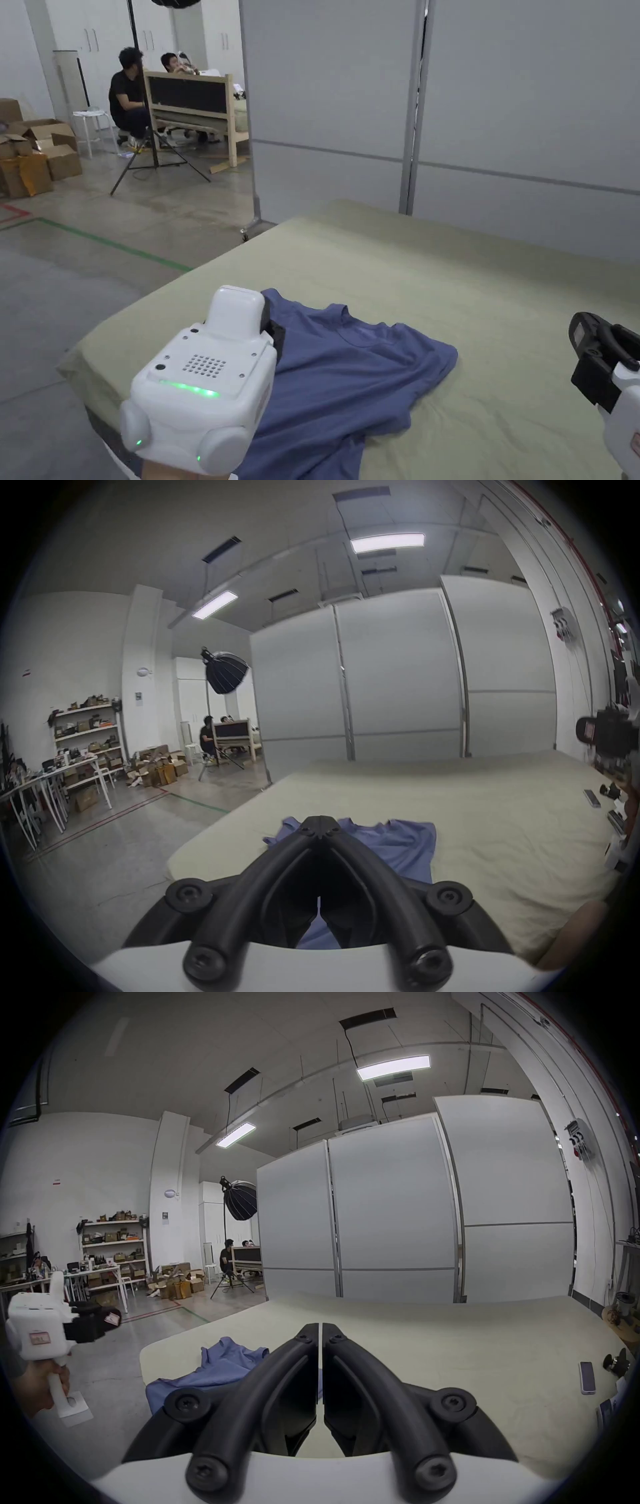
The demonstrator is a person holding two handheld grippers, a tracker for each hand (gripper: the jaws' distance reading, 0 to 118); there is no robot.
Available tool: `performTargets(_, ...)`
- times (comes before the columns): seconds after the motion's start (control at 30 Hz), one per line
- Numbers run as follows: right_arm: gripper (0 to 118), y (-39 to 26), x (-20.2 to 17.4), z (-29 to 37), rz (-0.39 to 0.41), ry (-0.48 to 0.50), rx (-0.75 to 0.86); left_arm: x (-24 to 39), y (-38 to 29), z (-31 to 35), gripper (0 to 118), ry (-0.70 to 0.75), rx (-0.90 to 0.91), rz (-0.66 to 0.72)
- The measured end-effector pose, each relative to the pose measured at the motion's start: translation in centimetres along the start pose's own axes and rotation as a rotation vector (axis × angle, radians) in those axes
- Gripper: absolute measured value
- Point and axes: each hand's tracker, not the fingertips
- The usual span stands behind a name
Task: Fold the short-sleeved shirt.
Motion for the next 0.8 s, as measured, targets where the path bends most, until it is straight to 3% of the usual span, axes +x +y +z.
performTargets(0.1, 5, -0.5, 1.1, -1.3, 0.029, -0.011, -0.019, 2.1, -0.6, -5.1, 0, -0.083, -0.125, 0.001)
performTargets(0.27, 5, -0.8, 2.7, -2.6, 0.034, -0.024, -0.044, 7.0, -2.1, -13.6, 0, -0.199, -0.343, -0.116)
performTargets(0.3, 5, -0.9, 3.0, -2.7, 0.039, -0.027, -0.048, 7.6, -3.2, -16.2, 17, -0.238, -0.395, -0.081)
performTargets(0.33, 5, -0.8, 3.0, -2.8, 0.044, -0.026, -0.053, 8.4, -3.9, -18.0, 55, -0.278, -0.456, -0.084)
performTargets(0.37, 5, -0.9, 3.2, -2.9, 0.048, -0.027, -0.058, 9.1, -4.5, -19.5, 104, -0.289, -0.500, -0.114)
performTargets(0.4, 5, -0.9, 3.4, -3.0, 0.050, -0.026, -0.061, 10.0, -5.5, -21.0, 118, -0.283, -0.555, -0.156)
performTargets(0.6, 5, -1.8, 4.1, -3.9, 0.062, -0.019, -0.094, 10.5, -10.3, -25.4, 118, -0.312, -0.754, -0.150)
performTargets(0.7, 5, -2.5, 4.5, -4.6, 0.064, -0.018, -0.121, 11.1, -12.2, -26.4, 118, -0.332, -0.773, -0.147)
performTargets(0.73, 5, -2.8, 4.6, -4.9, 0.063, -0.019, -0.127, 11.6, -12.8, -26.5, 113, -0.331, -0.771, -0.170)
performTargets(0.77, 5, -3.0, 4.8, -5.1, 0.060, -0.019, -0.133, 11.9, -13.2, -26.6, 90, -0.327, -0.765, -0.200)
performTargets(0.8, 5, -3.2, 4.9, -5.3, 0.055, -0.020, -0.142, 12.1, -13.3, -26.9, 21, -0.334, -0.793, -0.232)
